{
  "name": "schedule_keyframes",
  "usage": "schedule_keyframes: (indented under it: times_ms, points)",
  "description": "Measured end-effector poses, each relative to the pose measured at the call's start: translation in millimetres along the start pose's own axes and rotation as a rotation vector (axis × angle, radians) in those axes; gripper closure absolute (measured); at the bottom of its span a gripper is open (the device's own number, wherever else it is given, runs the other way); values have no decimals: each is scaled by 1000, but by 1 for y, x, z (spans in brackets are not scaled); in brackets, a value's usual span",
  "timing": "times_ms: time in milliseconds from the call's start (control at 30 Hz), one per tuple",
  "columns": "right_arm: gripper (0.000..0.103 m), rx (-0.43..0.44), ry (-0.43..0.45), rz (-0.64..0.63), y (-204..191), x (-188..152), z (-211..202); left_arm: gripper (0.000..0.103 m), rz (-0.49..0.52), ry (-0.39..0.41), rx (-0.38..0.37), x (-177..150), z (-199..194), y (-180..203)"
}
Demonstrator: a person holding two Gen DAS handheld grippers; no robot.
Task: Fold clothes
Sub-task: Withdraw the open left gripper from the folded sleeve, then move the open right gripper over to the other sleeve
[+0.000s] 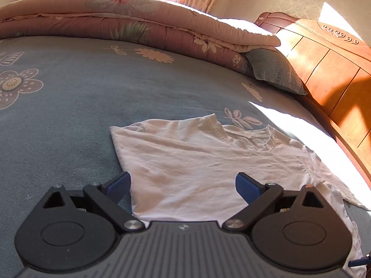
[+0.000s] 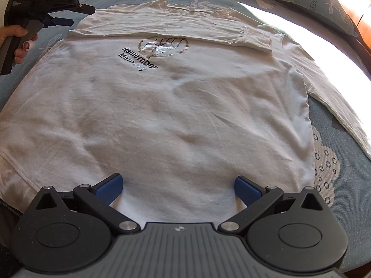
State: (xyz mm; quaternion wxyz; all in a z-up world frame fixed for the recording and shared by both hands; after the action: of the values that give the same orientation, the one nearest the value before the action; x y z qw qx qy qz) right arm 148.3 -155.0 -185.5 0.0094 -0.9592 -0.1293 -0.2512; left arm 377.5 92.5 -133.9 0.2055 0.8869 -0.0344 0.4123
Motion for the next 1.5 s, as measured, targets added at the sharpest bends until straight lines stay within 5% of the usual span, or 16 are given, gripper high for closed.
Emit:
schedule_keyframes:
  times_ms: [67, 133, 200, 267, 400, 567, 633, 833, 1000, 1100, 1233, 1400, 1500]
  points:
    - [0, 0, 5, -1, 0, 0, 0, 6, 7, -18, -53, 1, 15, 11]
    - [0, 2, 6, 0, 0, 0, 0, 6, 40, -61, -30, -7, 29, 13]
    - [0, 3, 6, -1, -1, 0, 0, 7, 86, -83, 146, -17, 38, -5]
    - [0, 5, 13, -1, 0, -1, -1, 7, 35, -41, 238, -14, 30, -24]
    - [0, 5, 43, 5, 0, -3, -2, 6, -63, 24, 164, 12, 18, -28]
    - [0, 3, 47, 6, 0, -3, -3, 5, 49, -25, 48, 26, 48, 2]
    - [0, 2, 46, 7, 0, -3, -2, 5, 112, -10, 64, 25, 58, 8]
    - [0, -1, 50, 13, 0, -3, -2, 6, 39, -104, 183, 31, 67, -12]
    - [0, -6, 64, 17, 0, -3, -2, 4, 160, -74, 66, 38, 10, 28]
    - [0, -6, 82, 17, 0, -4, -3, 4, 273, -139, 26, 12, -21, 55]
    - [0, -7, 105, 18, 0, -5, -4, 3, 273, -273, -51, -53, -52, 78]
    - [0, -1, 128, 3, 0, -7, -5, 3, 419, -340, 6, -127, -81, 96]
    - [0, 5, 137, -6, 0, -9, -7, 3, 335, -375, 24, -157, -95, 90]
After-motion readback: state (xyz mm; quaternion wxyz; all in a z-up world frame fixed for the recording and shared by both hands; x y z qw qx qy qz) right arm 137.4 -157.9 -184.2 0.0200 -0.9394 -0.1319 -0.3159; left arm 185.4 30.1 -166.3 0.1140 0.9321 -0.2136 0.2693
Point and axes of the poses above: each gripper's, at about its wrist camera, not at the fingertips, and z roughly the way its jaws point, y to its right, x to its top, the point moved 8 cm from there along z, roughly the way its jaws point, and after that the axes turned 2 degrees about -x, right-handed, at the moved point
